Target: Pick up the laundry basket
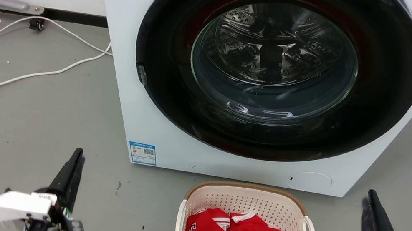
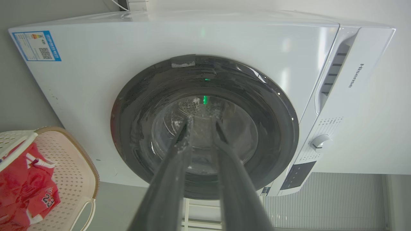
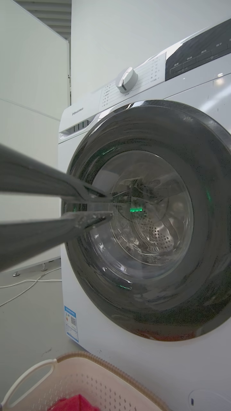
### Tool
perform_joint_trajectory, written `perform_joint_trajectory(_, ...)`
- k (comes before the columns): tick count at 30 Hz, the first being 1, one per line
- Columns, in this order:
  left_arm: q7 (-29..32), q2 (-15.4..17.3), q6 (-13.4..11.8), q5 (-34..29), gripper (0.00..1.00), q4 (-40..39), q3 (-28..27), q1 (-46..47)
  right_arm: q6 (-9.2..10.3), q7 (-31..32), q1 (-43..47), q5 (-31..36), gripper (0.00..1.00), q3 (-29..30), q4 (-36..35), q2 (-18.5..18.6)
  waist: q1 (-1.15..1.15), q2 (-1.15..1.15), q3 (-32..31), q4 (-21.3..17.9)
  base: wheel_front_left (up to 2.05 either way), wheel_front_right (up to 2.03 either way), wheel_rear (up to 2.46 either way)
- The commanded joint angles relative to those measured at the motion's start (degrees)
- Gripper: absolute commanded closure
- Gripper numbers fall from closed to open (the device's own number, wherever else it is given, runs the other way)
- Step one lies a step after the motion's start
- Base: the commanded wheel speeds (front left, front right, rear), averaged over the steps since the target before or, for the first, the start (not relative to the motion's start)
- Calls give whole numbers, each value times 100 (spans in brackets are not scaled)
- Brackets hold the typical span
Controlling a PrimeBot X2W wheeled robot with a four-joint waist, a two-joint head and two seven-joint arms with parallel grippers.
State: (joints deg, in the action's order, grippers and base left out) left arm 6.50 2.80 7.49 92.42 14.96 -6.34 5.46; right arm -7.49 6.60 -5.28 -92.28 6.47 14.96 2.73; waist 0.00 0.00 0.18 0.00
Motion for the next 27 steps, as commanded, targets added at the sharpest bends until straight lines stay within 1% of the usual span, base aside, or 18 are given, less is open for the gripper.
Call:
perform_joint_trajectory(1,-15,-1,0,-2,0,-2,6,-6,0,-11,6,7,0,-8,-1,0,0,0,1,0,0,0,0)
perform_joint_trajectory(6,-144,-5,0,-119,0,-51,34,-66,0,-139,64,156,0,-29,19,-2,0,0,4,2,0,0,0)
perform_joint_trajectory(10,-258,-4,0,-476,0,-132,24,-59,0,-255,56,482,0,-22,-32,-1,0,0,9,4,0,0,0)
perform_joint_trajectory(15,-396,-2,-36,-1059,0,-301,40,-52,0,-393,69,1207,0,-68,-244,1,0,0,18,6,0,0,0)
perform_joint_trajectory(27,-691,1,-267,-2537,0,-698,295,-113,0,-691,145,2971,0,-204,-673,4,0,0,43,10,0,0,0)
